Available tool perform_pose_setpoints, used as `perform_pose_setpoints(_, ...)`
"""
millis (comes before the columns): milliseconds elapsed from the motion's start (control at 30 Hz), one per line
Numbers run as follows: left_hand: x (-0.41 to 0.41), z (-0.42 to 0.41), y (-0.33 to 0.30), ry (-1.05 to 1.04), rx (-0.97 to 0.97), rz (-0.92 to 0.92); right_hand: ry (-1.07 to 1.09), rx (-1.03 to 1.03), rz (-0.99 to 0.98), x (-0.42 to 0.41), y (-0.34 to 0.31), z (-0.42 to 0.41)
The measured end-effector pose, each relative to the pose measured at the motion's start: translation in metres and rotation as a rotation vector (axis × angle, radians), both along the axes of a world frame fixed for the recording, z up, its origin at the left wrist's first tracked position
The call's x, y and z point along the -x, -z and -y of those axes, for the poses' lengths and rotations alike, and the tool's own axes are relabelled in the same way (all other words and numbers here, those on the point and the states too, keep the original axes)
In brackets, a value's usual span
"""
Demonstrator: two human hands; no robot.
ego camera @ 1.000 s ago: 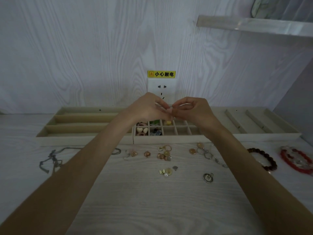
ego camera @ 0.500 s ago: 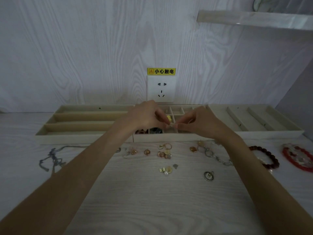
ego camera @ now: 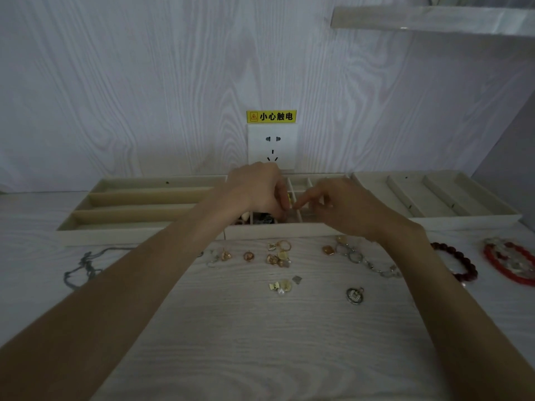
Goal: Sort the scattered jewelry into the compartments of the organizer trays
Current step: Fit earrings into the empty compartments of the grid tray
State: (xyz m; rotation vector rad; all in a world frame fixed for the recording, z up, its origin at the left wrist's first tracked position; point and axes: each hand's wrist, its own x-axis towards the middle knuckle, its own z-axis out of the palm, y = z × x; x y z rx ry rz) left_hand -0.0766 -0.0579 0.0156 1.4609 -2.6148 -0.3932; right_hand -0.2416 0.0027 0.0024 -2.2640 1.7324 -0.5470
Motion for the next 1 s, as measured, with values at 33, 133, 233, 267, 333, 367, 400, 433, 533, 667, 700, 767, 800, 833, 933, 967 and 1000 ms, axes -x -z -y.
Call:
perform_pose_setpoints(33, 0.001, 0.0, 0.0, -0.002, 0.008, 0.012, -0.012, 0.002, -0.017, 0.001, 0.0, 0.001)
perform_pose_setpoints(133, 0.005, 0.001, 0.0, -0.018, 0.02, 0.04, -0.102, -0.001, -0.063, -0.002, 0.003, 0.004)
perform_pose_setpoints(233, 0.008, 0.003, 0.0, -0.011, 0.017, 0.074, -0.102, -0.042, -0.085, -0.003, 0.007, 0.007)
perform_pose_setpoints(267, 0.008, 0.003, -0.001, -0.002, 0.014, 0.082, -0.093, -0.052, -0.101, -0.004, 0.007, 0.007)
perform_pose_setpoints(333, 0.007, 0.004, -0.003, 0.008, -0.011, 0.081, -0.087, -0.06, -0.117, -0.004, 0.009, 0.008)
perform_pose_setpoints(367, 0.006, 0.006, -0.004, 0.009, -0.027, 0.075, -0.087, -0.051, -0.113, -0.004, 0.008, 0.008)
perform_pose_setpoints(400, 0.004, 0.007, -0.006, 0.013, -0.046, 0.062, -0.086, -0.033, -0.1, -0.004, 0.008, 0.007)
perform_pose_setpoints(433, 0.001, 0.008, -0.007, 0.026, -0.072, 0.043, -0.084, -0.006, -0.076, -0.004, 0.008, 0.007)
perform_pose_setpoints(533, -0.012, 0.009, -0.015, 0.054, -0.135, -0.058, -0.072, 0.07, 0.019, -0.001, 0.008, 0.008)
perform_pose_setpoints(667, -0.048, -0.006, -0.026, -0.051, -0.091, -0.267, -0.073, 0.18, 0.119, 0.001, 0.011, 0.005)
perform_pose_setpoints(700, -0.06, -0.012, -0.026, -0.076, -0.073, -0.297, -0.09, 0.195, 0.14, -0.003, 0.011, 0.003)
perform_pose_setpoints(767, -0.089, -0.025, -0.023, -0.121, -0.064, -0.311, -0.155, 0.163, 0.169, -0.02, 0.007, -0.002)
perform_pose_setpoints(800, -0.1, -0.032, -0.021, -0.132, -0.074, -0.293, -0.195, 0.125, 0.165, -0.03, 0.004, -0.005)
perform_pose_setpoints(833, -0.112, -0.039, -0.019, -0.143, -0.084, -0.261, -0.242, 0.085, 0.149, -0.042, 0.002, -0.007)
perform_pose_setpoints(933, -0.129, -0.057, -0.012, -0.164, -0.107, -0.139, -0.323, 0.025, 0.011, -0.072, 0.002, -0.013)
perform_pose_setpoints(967, -0.132, -0.061, -0.01, -0.172, -0.119, -0.108, -0.317, 0.027, -0.055, -0.08, 0.003, -0.014)
perform_pose_setpoints(1000, -0.133, -0.063, -0.007, -0.172, -0.133, -0.097, -0.305, 0.035, -0.113, -0.086, 0.003, -0.015)
